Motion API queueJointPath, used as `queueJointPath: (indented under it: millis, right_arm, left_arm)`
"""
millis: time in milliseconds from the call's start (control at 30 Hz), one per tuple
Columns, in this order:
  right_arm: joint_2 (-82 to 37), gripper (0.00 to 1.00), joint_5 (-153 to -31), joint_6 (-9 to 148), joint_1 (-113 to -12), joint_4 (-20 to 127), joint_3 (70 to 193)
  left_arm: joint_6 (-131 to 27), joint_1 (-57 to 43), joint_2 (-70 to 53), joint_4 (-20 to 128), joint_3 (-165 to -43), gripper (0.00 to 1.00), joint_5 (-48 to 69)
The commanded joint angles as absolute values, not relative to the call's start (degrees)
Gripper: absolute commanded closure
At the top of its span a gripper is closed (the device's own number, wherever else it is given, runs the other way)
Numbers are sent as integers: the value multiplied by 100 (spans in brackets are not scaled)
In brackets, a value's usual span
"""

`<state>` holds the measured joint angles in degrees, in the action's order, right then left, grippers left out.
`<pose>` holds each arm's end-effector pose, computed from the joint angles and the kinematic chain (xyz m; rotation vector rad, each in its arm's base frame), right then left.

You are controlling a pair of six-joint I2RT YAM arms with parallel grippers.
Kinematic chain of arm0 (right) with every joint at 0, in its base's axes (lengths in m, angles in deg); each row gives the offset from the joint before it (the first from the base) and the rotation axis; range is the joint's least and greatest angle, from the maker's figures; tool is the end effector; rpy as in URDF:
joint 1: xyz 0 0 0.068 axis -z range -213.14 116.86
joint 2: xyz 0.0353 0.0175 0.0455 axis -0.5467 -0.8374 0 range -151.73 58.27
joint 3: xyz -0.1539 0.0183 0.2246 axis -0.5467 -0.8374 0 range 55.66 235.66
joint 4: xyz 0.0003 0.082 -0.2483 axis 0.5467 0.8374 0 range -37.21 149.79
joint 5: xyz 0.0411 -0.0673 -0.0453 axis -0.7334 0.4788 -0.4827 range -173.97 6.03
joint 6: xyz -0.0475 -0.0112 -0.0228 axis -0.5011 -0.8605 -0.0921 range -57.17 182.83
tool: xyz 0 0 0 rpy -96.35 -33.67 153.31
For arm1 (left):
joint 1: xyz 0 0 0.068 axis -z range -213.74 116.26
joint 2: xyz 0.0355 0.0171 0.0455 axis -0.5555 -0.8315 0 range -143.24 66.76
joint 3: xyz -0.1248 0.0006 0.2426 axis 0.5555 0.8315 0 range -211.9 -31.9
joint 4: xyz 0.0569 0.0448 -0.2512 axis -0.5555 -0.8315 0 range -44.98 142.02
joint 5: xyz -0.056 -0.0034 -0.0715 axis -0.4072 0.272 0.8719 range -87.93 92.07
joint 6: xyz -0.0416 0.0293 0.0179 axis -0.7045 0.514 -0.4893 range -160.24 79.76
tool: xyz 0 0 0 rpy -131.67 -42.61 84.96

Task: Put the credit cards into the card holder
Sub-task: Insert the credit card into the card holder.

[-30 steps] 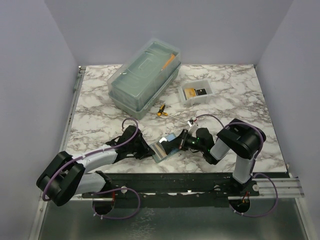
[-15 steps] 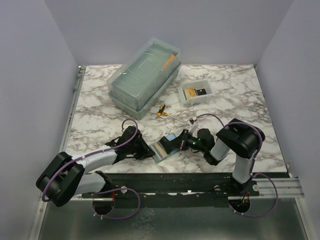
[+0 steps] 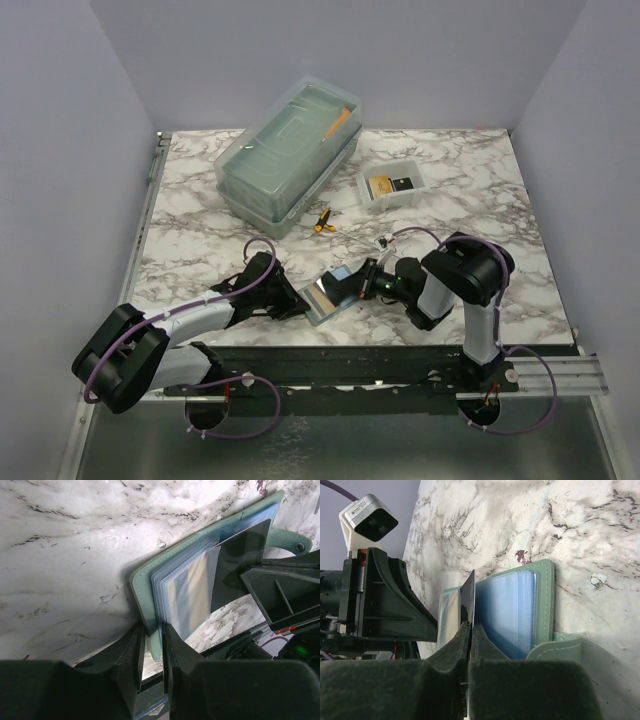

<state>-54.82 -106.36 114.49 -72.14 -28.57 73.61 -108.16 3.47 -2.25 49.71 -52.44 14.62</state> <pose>0.1975 0.1775 0.0815 -0.0897 2.0542 1.4163 0.1558 -0.1281 0.1321 -0.6207 2.6654 -0.9565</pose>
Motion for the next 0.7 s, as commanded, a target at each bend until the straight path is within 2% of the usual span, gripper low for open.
queueJointPath:
  millis: [0, 267, 467, 500, 567, 667]
  right_arm:
    - [-5927, 100, -10672, 11536, -7264, -3295, 7298]
    - [-5795, 100, -10141, 11697, -7634, -3266, 7159]
    - [-5811, 100, -10274, 11653, -7691, -3085, 7217]
    - [-5653, 98, -10219, 11592, -7686, -2890, 7196]
    - [-5223, 86, -10056, 11385, -7686, -1876, 7322]
    - [-4640, 74, -9858, 11058, -7688, -510, 7431]
  left_arm:
    - [-10763, 364, -300, 4587, -5125, 74, 1411]
    - [-10811, 370, -359, 4780, -5108, 74, 1428]
    - [-10835, 370, -390, 4948, -5147, 75, 1334]
    - [-10829, 370, -384, 4944, -5150, 75, 1306]
    - [-10824, 368, -356, 4939, -5137, 75, 1257]
    - [-10837, 370, -333, 4931, -5086, 75, 1235]
